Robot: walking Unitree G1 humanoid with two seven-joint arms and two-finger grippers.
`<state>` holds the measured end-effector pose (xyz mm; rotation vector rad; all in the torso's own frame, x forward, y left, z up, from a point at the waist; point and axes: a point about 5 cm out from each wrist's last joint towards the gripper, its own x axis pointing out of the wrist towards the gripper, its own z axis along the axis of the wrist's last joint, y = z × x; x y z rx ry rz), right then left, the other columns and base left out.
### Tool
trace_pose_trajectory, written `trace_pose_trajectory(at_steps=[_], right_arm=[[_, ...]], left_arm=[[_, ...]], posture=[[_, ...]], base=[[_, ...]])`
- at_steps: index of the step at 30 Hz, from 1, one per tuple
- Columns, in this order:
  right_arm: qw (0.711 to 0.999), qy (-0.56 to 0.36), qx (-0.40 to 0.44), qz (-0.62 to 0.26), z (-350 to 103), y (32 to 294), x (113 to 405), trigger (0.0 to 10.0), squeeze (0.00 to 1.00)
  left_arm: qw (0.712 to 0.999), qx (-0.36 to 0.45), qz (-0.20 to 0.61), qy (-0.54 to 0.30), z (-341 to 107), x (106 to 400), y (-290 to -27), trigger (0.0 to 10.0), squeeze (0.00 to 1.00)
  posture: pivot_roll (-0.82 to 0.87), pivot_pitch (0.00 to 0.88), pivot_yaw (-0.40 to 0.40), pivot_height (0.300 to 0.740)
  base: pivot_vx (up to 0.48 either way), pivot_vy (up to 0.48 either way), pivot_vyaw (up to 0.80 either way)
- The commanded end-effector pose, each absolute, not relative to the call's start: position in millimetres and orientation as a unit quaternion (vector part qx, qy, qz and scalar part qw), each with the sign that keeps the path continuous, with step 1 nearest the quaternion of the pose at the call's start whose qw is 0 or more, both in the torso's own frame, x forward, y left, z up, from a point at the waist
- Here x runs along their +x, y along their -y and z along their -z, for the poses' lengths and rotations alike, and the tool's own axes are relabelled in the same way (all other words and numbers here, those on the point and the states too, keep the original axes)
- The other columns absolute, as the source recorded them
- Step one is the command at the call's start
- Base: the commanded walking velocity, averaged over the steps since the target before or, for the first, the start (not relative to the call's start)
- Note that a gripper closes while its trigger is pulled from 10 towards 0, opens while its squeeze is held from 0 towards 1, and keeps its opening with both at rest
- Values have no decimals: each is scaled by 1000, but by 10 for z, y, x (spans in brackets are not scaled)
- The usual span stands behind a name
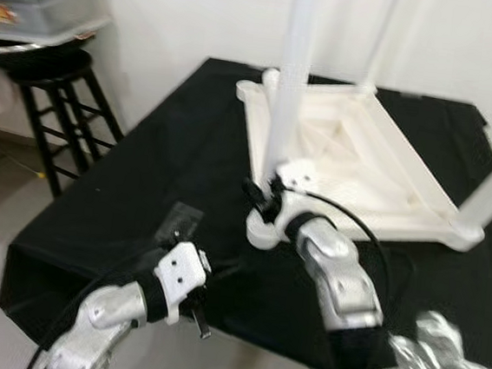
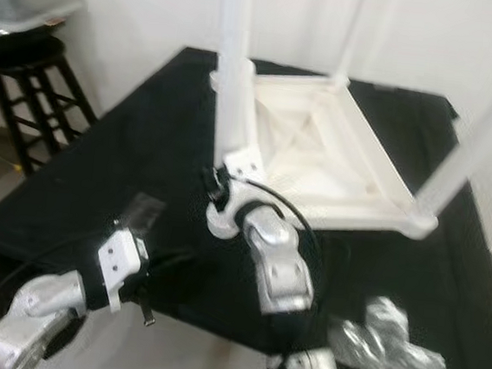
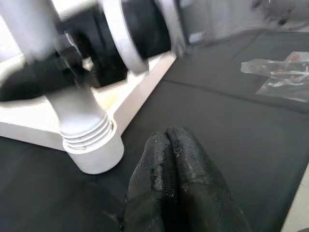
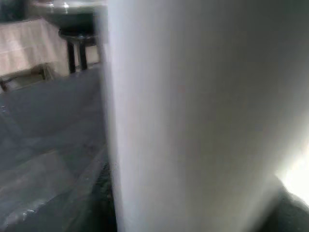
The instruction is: Building children table
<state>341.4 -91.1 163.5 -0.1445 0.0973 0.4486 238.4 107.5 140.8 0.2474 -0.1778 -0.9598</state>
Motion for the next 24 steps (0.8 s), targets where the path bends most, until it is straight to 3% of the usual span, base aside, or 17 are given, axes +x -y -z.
trace_pose_trajectory(at_steps=[1, 9, 12, 15, 16, 24], right_arm=[[975, -91, -61, -194, -1464, 1059, 3436, 10000, 1000], [963, -12, -35, -266, -1876, 1026, 3417, 10000, 1000], [927, 24, -43, -371, -2014, 1051, 3340, 10000, 1000], [917, 29, -47, -394, -2028, 1064, 3316, 10000, 1000], [893, 34, -75, -442, -2031, 1154, 3277, 10000, 0], [859, 38, -104, -500, -2154, 1297, 3457, 10000, 0]], left_arm=[[880, 111, 458, 65, -1335, 2383, -1113, 10000, 0], [893, 106, 432, 70, -1349, 2434, -1158, 10000, 0], [899, 105, 419, 72, -1359, 2470, -1175, 10000, 0], [901, 105, 415, 73, -1362, 2477, -1176, 10000, 0], [907, 104, 401, 79, -1374, 2495, -1186, 10000, 0], [922, 110, 361, 87, -1373, 2516, -1202, 10000, 0]], posture=[[98, 105, 10, 740], [87, 102, 4, 740], [84, 101, 0, 740], [84, 100, 0, 740], [85, 98, -3, 740], [99, 95, -6, 740]], base=[[0, 0, 0], [0, 0, 0], [0, 0, 0], [0, 0, 0], [0, 0, 0], [0, 0, 0]])
